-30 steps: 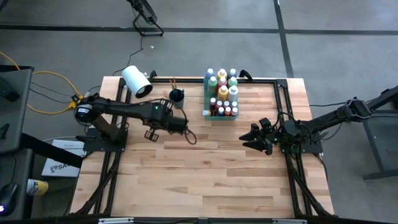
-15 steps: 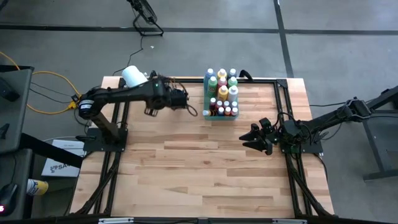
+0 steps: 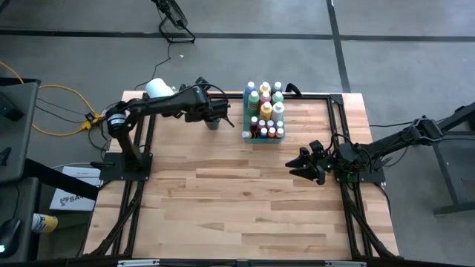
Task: Pick & Place Paint Supplies
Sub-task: Put the black gold paint brush into the black cup, then return to Home Position
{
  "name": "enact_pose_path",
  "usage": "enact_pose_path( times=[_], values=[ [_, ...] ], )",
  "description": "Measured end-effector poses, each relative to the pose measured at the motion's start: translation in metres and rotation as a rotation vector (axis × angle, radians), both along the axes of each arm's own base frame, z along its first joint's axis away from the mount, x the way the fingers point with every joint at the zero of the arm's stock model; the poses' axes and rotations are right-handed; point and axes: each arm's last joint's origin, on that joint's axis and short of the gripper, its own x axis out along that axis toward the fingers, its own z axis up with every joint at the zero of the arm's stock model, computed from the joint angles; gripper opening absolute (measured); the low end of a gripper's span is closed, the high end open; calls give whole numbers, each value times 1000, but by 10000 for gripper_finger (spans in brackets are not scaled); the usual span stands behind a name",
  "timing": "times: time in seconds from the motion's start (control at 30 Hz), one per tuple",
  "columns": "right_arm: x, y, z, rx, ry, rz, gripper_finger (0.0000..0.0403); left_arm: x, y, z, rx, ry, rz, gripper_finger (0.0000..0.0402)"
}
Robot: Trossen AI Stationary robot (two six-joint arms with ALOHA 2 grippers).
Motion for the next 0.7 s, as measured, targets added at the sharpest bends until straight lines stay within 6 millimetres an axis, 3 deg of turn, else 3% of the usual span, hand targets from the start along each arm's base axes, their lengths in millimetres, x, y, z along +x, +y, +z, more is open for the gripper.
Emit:
enact_pose_path(
  times=[0.33,0.5,0.7],
  values=[
    [0,0,0,0,0,0,237,18,9,-25,-43,106,-41,11],
    [0,0,0,0,0,-1,237,21,10,-26,-52,112,-53,58],
    [0,0,0,0,0,0,237,25,4,-26,-27,69,-62,145]
  ],
)
